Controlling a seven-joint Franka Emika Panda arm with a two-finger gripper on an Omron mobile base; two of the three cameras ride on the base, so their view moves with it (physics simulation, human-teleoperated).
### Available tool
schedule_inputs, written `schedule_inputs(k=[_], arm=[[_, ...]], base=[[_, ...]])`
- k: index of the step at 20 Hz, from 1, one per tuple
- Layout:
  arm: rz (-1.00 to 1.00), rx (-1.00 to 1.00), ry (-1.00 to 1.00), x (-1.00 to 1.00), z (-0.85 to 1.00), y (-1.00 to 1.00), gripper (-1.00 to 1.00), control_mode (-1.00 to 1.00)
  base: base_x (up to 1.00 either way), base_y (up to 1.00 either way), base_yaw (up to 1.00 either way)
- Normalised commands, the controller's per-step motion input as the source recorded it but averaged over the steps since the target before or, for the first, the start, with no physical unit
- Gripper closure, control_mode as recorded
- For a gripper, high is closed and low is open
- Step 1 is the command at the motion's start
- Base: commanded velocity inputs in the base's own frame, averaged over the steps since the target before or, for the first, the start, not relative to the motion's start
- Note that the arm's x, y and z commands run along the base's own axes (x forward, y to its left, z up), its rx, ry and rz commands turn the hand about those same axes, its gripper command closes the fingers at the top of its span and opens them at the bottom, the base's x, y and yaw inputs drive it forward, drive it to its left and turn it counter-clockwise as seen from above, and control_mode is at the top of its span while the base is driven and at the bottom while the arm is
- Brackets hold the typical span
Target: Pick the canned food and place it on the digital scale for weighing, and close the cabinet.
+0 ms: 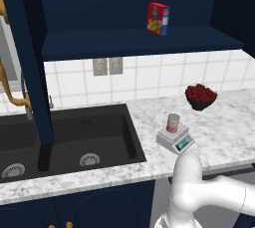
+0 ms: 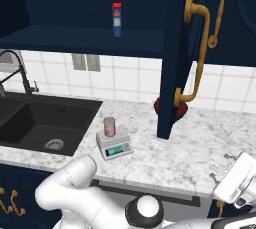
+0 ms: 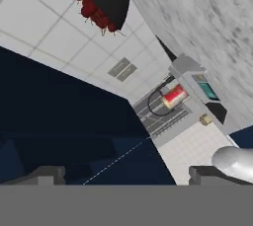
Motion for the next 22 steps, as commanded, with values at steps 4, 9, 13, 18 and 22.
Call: schedule_inputs(k=[4,9,13,18,22], arm=[[0.03,0.10,0.00,0.10,0.03,-0.33,-1.00,-1.00],[0.03,0.09,0.00,0.33,0.29,-0.23,-1.00,-1.00],[0.00,0.05,0.00,0.30,0.29,-0.18,-1.00,-1.00],[0.00,0.03,0.00,0.23,0.38,-0.16,-1.00,-1.00],[0.00,0.00,-0.01,0.06,0.20,0.00,-1.00,-1.00]], base=[[0.00,0.00,0.00],[0.00,0.00,0.00],[0.00,0.00,0.00],[0.00,0.00,0.00],[0.00,0.00,0.00]])
